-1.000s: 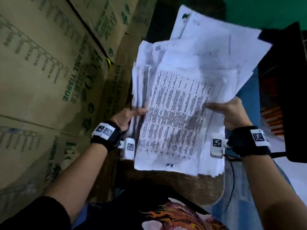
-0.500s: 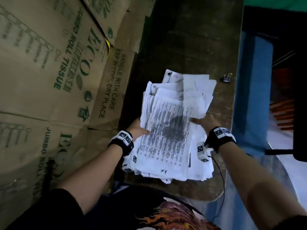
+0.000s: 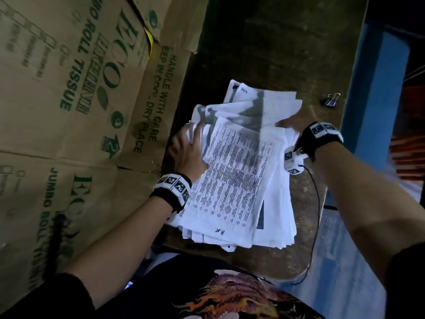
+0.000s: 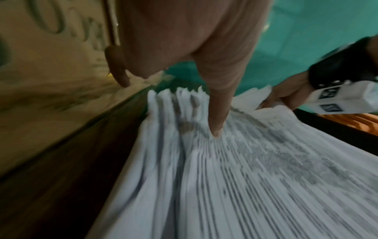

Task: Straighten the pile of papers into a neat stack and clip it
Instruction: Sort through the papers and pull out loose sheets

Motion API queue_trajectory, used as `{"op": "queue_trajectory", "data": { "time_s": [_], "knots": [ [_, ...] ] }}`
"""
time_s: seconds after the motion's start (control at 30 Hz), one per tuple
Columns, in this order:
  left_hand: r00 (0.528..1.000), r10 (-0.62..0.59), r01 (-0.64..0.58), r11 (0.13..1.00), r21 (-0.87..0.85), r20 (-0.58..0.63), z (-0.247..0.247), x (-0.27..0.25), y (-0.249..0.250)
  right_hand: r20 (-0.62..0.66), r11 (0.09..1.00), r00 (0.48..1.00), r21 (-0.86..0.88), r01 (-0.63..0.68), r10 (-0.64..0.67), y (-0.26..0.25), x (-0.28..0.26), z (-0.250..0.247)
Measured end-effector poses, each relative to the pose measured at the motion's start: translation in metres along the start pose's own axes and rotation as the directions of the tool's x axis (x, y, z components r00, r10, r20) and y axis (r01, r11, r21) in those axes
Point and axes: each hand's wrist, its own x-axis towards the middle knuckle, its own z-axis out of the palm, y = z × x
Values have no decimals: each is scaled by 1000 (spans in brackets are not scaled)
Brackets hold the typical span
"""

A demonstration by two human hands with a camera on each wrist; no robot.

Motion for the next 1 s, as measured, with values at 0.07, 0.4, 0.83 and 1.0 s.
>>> {"op": "queue_trajectory", "data": {
  "time_s": [0.07, 0.4, 0.83, 1.0],
  "knots": [
    [984, 176, -179, 980, 86, 42, -6, 14, 21, 11, 999, 999, -38, 32, -32, 0, -2, 2],
    [885, 323, -371, 924, 89, 335, 32, 72, 99, -56, 948, 994, 299, 111, -98, 7, -22, -1],
    [902, 310, -376, 906, 194, 299, 41, 87, 96, -32, 886, 999, 464, 10, 6, 12, -20, 6],
    [881, 401, -434, 896, 91, 253, 28, 81, 92, 104, 967, 986, 235, 99, -127, 32, -37, 7]
  ]
}}
